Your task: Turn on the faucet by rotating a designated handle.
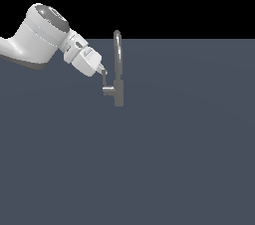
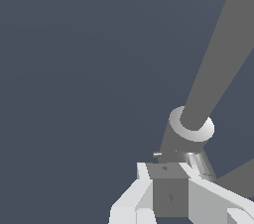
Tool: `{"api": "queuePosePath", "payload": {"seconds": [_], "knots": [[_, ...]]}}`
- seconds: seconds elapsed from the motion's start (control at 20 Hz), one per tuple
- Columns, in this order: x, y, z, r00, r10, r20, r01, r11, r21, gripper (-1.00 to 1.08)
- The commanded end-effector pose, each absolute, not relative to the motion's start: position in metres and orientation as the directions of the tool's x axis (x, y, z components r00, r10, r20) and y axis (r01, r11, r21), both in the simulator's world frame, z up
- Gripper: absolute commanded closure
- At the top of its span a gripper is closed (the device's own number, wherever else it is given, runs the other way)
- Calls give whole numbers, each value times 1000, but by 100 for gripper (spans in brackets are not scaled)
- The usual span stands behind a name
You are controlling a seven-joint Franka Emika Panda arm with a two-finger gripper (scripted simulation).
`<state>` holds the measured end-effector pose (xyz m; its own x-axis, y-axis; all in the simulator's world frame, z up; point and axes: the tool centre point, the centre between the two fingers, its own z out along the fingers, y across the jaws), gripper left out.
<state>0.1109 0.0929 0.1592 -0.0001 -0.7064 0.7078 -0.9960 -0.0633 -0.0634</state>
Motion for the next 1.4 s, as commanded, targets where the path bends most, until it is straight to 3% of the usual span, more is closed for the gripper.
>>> {"api": "queuePosePath", "payload": {"seconds": [0.0, 1.35], "knots": [[111, 93, 159, 0, -707, 708, -996, -63, -63, 108], [49, 89, 160, 3, -707, 707, -995, -69, -65, 108]]}}
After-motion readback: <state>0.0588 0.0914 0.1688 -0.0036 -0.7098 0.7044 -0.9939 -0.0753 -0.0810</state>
